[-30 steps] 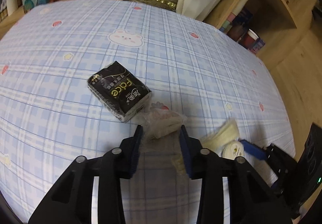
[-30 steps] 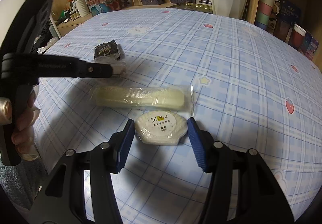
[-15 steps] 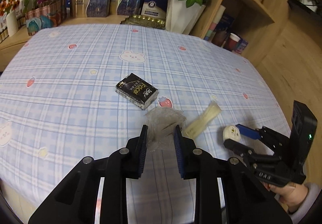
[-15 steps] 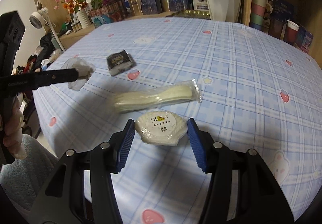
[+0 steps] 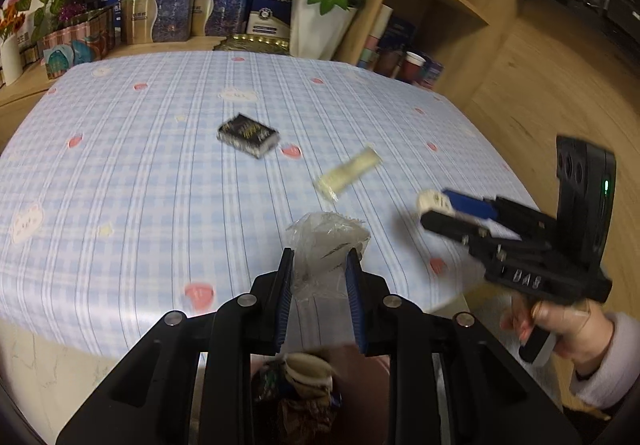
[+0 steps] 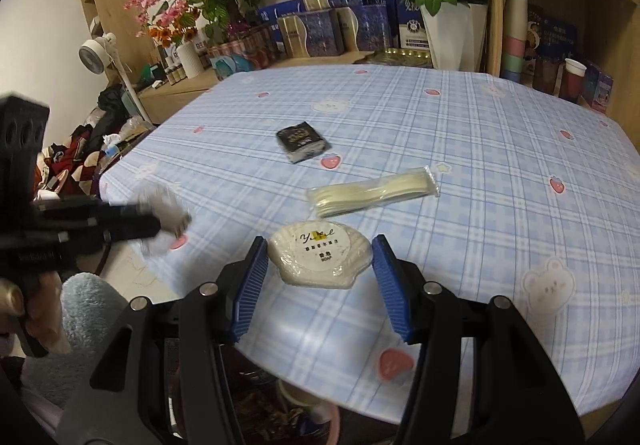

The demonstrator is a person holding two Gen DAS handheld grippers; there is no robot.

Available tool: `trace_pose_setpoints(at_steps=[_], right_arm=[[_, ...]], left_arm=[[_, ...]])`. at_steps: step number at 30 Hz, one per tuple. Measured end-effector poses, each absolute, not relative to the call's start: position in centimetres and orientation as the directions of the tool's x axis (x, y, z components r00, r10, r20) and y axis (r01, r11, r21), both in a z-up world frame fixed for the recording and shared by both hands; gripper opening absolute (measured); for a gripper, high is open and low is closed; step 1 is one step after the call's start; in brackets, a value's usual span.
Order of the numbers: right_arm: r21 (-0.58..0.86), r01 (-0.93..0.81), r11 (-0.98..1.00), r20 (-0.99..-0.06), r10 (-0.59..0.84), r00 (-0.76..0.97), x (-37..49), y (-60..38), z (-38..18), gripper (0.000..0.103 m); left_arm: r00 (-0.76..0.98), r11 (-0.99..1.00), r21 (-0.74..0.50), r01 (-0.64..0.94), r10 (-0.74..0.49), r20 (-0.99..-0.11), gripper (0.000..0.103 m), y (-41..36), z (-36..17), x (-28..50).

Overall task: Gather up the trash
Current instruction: 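Carry the clear bag over the bin and open the left tool while the right tool carries the packet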

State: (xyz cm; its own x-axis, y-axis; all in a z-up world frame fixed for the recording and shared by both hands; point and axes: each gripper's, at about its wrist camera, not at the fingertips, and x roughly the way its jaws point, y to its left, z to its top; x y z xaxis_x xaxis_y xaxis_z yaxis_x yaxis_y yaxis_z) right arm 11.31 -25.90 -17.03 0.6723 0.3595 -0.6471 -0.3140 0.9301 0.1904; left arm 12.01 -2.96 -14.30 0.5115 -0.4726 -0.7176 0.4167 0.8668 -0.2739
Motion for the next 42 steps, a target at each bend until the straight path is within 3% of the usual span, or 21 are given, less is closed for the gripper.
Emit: trace_pose_setpoints(at_steps=[6, 14, 23, 30, 33, 35, 36, 42], right_arm=[[0.203, -0.294, 0.934, -0.631, 0.354, 0.690, 8.5, -25.3, -16.3, 0.055], [0.189, -0.298, 0.936, -0.621, 0.348, 0.702, 5.3, -23.9, -16.4, 0.055], [0.180, -0.279, 0.943, -0.639, 0.328, 0.696, 2.9, -24.1, -17.3, 0.055], [0.187, -0.263, 0.947, -0.664, 0.319, 0.676, 1.8, -24.5, -18.9, 0.055], [0.196, -0.253, 0.947, -0.675, 0.318, 0.665, 1.6, -24.6, -19.6, 0.055], [0.213, -0.247, 0.945, -0.681, 0.325, 0.657, 1.6, -24.6, -20.0, 0.055], [0.220, -0.245, 0.944, -0.682, 0.328, 0.653, 1.5, -24.5, -20.2, 0.055], [0.222, -0.261, 0.940, -0.696, 0.340, 0.633, 1.4, -23.2, -21.2, 0.055]], left_arm=[[0.445, 0.838, -0.307, 0.451, -0.509, -0.737, 0.025, -2.0, -16.9, 7.7], [0.325, 0.793, -0.229, 0.565, -0.469, -0.822, 0.025, -3.9, -21.6, 2.5], [0.174, 0.763, -0.196, 0.616, -0.374, -0.911, 0.026, -6.9, -26.5, 1.4], [0.144, 0.777, -0.224, 0.589, -0.373, -0.917, 0.031, -6.5, -27.3, 1.9], [0.154, 0.776, -0.239, 0.584, -0.395, -0.906, 0.042, -6.2, -26.9, 1.9], [0.174, 0.781, -0.242, 0.576, -0.407, -0.897, 0.058, -5.8, -26.5, 1.9], [0.185, 0.783, -0.248, 0.570, -0.417, -0.890, 0.061, -5.6, -26.1, 2.0], [0.402, 0.839, -0.252, 0.482, -0.467, -0.788, 0.089, -2.4, -22.2, 1.7]])
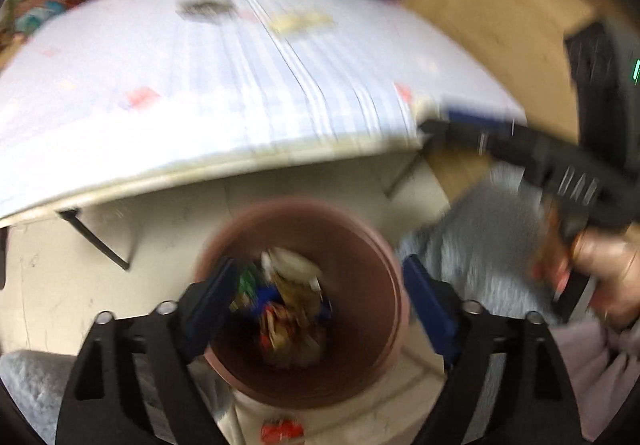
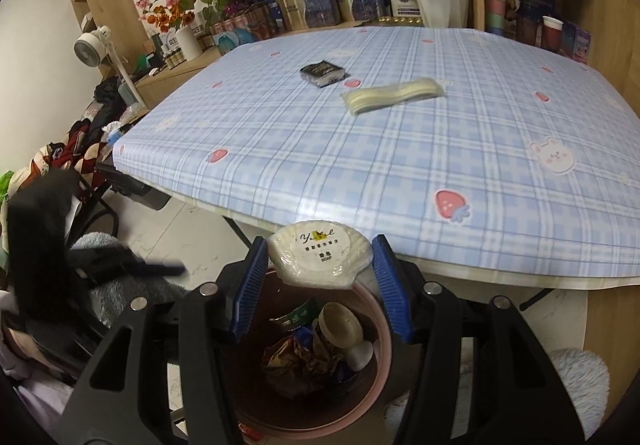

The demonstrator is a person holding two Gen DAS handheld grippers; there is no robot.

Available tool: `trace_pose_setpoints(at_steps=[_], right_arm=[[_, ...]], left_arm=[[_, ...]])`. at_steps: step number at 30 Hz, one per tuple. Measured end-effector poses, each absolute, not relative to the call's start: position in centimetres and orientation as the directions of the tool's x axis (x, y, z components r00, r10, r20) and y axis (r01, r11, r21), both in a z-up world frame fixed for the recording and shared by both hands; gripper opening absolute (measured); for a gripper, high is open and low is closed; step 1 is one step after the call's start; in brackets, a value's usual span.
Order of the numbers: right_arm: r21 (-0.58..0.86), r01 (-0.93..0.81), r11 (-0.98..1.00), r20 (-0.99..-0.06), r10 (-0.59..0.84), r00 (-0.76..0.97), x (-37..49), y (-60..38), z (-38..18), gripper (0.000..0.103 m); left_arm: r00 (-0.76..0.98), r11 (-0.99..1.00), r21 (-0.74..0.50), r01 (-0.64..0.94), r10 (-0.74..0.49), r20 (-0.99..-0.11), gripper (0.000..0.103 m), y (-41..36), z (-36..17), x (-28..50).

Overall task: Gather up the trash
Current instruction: 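Open the right tool over the bin to drop the white packet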

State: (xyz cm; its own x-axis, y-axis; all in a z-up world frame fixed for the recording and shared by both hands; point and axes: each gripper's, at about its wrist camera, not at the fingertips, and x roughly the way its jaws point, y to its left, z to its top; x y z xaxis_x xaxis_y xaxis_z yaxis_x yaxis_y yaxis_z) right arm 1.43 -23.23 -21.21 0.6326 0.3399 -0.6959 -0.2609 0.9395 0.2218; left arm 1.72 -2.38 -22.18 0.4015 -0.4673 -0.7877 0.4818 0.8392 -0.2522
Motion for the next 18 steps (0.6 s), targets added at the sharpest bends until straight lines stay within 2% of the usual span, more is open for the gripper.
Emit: trace_pose_setpoints(at_steps=[6, 10, 18], right_arm=[[0.180, -0.303, 0.936, -0.723, 0.335, 0.605, 1.1, -21.3, -22.4, 0.055], [0.143, -0.345, 0.928, -0.739, 0.332, 0.586, 0.9, -19.8, -23.2, 0.055], [0.022, -0.547, 0.837, -0.814, 0.333, 0.477, -0.4, -14.1, -26.0, 0.055]], left_arm=[[0.612, 0.924, -0.237, 0.299, -0.376, -0.696, 0.095, 1.7, -19.4, 1.7], [0.713, 0.963, -0.214, 0.167, -0.268, -0.648, 0.096, 4.3, -18.3, 1.8], [0.764, 0.979, -0.204, 0.015, -0.143, -0.630, 0.096, 7.3, -17.9, 2.1]])
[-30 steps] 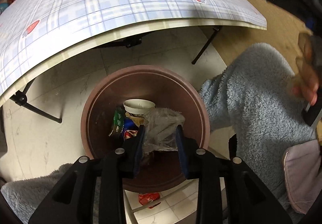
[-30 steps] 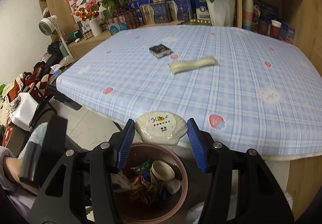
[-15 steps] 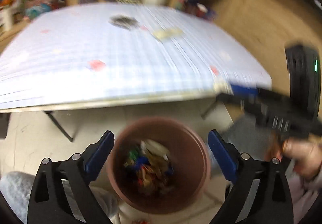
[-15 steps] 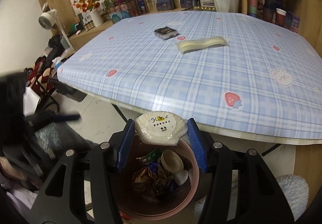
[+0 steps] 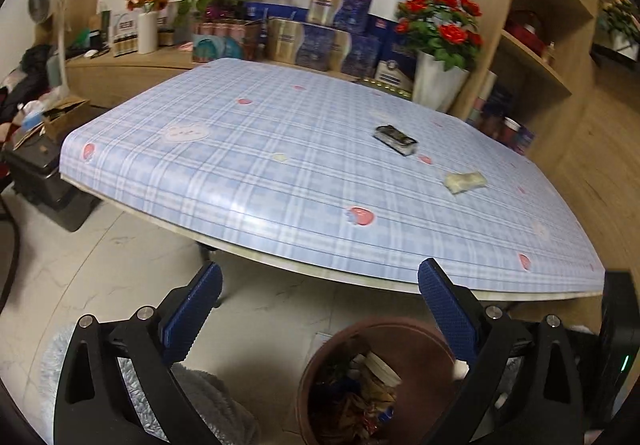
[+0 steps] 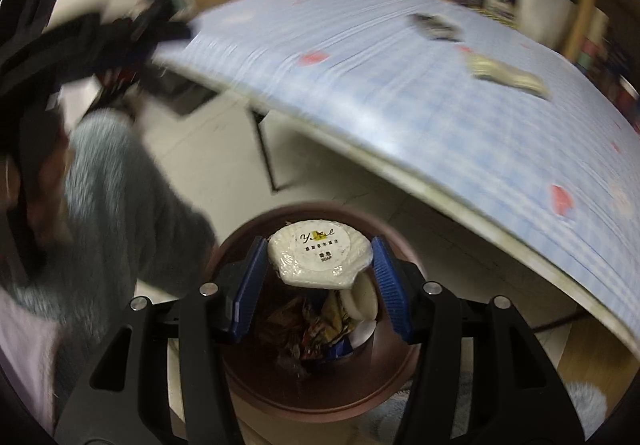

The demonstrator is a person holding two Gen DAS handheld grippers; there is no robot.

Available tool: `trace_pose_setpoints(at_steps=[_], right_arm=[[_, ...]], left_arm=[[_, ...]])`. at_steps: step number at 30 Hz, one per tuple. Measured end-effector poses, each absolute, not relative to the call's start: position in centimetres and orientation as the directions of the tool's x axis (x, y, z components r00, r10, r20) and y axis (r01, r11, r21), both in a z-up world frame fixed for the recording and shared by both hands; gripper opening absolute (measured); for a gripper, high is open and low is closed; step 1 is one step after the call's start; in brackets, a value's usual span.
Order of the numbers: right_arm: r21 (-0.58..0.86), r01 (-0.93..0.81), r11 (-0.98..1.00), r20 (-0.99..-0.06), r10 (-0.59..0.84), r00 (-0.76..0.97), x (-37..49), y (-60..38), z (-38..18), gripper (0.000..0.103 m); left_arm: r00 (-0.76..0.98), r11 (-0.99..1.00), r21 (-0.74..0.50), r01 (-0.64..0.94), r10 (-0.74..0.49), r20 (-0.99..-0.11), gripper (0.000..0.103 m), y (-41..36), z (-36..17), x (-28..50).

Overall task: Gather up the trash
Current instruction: 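Open the right tool over the bin to drop the white packet, then move both open tools back toward the table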

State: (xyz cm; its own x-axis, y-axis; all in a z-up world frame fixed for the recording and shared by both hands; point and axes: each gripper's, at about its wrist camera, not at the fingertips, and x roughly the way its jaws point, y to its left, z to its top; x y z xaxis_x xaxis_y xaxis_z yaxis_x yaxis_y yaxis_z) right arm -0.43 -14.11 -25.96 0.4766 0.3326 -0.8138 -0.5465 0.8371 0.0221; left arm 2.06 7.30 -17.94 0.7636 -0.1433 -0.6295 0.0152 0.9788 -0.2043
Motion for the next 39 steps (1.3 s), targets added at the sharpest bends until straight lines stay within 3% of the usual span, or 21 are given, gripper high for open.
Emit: trace_pose_setpoints(at_steps=[5, 13, 18, 20, 24, 34, 39], right_arm=[[-0.041, -0.643, 0.765, -0.877, 0.281, 0.390, -1.0, -11.1, -28.5, 0.055], [-0.031, -0.674, 0.738, -0.902, 0.270, 0.337, -1.2, -10.1, -29.7, 0.056], [-0.037, -0.659, 0.751, -0.891, 0.273, 0.362, -1.3, -10.2, -29.2, 0.087], [-0.050, -0.630, 0.775, -0.874, 0.272, 0.404, -1.1, -10.8, -28.5, 0.093], [-0.040, -0.547, 0.836, -0.836, 0.272, 0.476, -0.5, -12.7, -26.9, 0.097], [-0.010, -0.291, 0.957, -0.607, 0.225, 0.762, 0.1, -19.1, -21.4, 0.097], [0.033, -0.180, 0.983, -0.580, 0.165, 0.798, 0.9, -22.2, -21.0, 0.097]], left_arm=[[0.751, 0.980, -0.198, 0.018, -0.144, -0.645, 0.096, 7.2, -18.4, 2.3], [0.736, 0.977, -0.211, 0.000, -0.143, -0.662, 0.096, 7.4, -19.1, 2.9], [0.730, 0.976, -0.216, -0.007, -0.143, -0.668, 0.096, 7.5, -19.3, 2.9], [0.728, 0.977, -0.213, -0.005, -0.142, -0.670, 0.096, 7.4, -19.3, 2.9], [0.728, 0.978, -0.208, -0.002, -0.142, -0.671, 0.096, 7.3, -19.4, 2.9], [0.732, 0.981, -0.193, 0.005, -0.135, -0.668, 0.096, 7.1, -19.3, 2.8], [0.733, 0.982, -0.183, 0.038, -0.152, -0.663, 0.096, 6.5, -18.8, 3.0]])
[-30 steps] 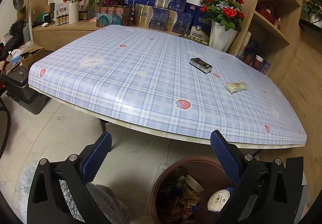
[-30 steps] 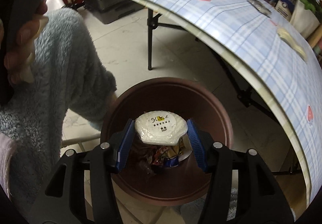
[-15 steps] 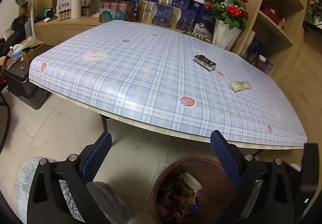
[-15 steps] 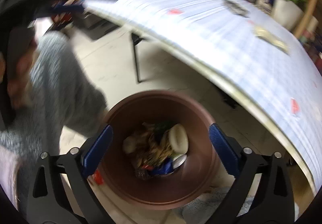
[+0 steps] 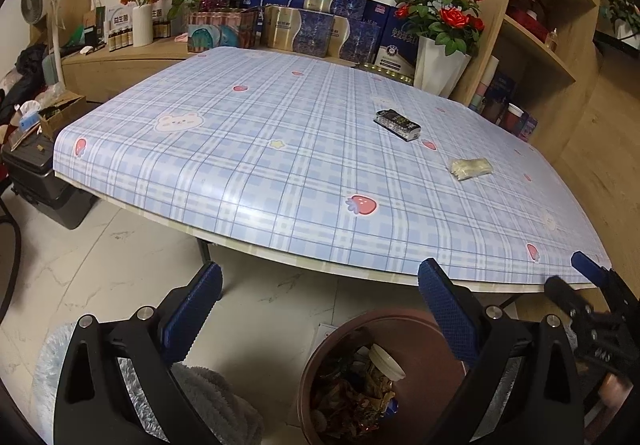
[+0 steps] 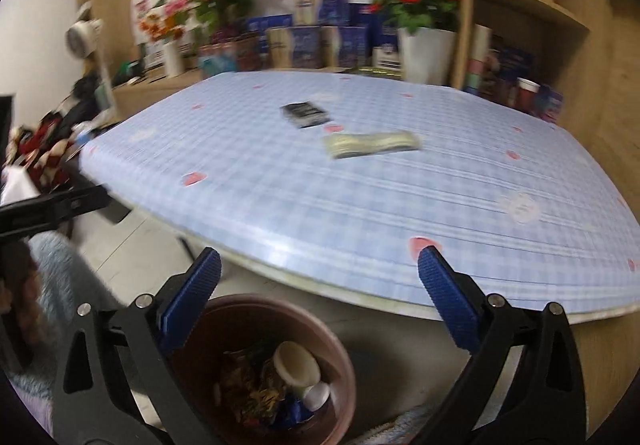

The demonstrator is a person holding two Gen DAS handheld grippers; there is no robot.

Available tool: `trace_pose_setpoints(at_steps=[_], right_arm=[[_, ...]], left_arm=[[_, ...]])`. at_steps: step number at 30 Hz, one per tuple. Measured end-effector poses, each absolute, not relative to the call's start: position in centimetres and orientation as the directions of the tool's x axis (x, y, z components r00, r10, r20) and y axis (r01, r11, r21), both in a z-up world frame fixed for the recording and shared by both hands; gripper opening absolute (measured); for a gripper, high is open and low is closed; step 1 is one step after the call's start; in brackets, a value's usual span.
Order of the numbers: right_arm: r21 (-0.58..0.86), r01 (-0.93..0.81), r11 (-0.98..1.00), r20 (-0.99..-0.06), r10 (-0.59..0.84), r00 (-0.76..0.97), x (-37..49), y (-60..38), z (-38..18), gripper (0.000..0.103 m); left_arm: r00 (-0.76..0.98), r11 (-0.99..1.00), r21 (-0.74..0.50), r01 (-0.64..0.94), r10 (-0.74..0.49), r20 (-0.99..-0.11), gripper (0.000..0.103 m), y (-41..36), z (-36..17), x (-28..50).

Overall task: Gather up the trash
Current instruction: 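Move both open tools back toward the table, then grasp the clear-wrapped plastic spoon with the right tool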

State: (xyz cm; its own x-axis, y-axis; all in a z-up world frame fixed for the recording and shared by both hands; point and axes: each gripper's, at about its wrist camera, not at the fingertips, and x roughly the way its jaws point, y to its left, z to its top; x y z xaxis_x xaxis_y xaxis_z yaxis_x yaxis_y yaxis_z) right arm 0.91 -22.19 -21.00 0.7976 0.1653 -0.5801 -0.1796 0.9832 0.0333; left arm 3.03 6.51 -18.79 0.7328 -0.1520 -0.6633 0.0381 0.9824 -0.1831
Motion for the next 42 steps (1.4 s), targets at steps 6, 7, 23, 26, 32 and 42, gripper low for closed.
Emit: trace_pose_setpoints(at_steps=[6, 7, 23, 26, 32, 42], right_arm=[[0.134, -0.086, 0.987, -0.598, 0.149, 0.788, 2.9, -25.6, -21.6, 0.097], [0.142, -0.073, 0.987, -0.601, 0.145, 0.786, 3.0, -25.8, -21.7, 0.097], [0.126, -0.034, 0.991, -0.697, 0.113, 0.708, 12.4, -26.8, -20.6, 0.097], [0.174, -0.058, 0.983, -0.727, 0.168, 0.666, 15.6, -26.2, -20.6, 0.097], [0.235, -0.060, 0.970, -0.774, 0.224, 0.593, 21.5, -24.2, -21.2, 0.095], [0.187, -0.016, 0.982, -0.819, 0.165, 0.550, 25.7, -23.3, -22.9, 0.076]], left_arm=[[0.727, 0.988, -0.120, 0.092, -0.149, -0.670, 0.096, 5.1, -18.2, 4.1], [0.723, 0.988, -0.114, 0.101, -0.151, -0.674, 0.096, 4.9, -18.1, 4.4], [0.713, 0.987, -0.080, 0.142, -0.158, -0.683, 0.096, 2.7, -16.9, 12.3], [0.704, 0.986, -0.087, 0.139, -0.160, -0.692, 0.096, 2.6, -16.9, 14.3], [0.684, 0.986, -0.120, 0.117, -0.168, -0.710, 0.096, 2.7, -17.0, 17.7], [0.661, 0.987, -0.129, 0.098, -0.162, -0.733, 0.096, 2.9, -18.1, 20.0]])
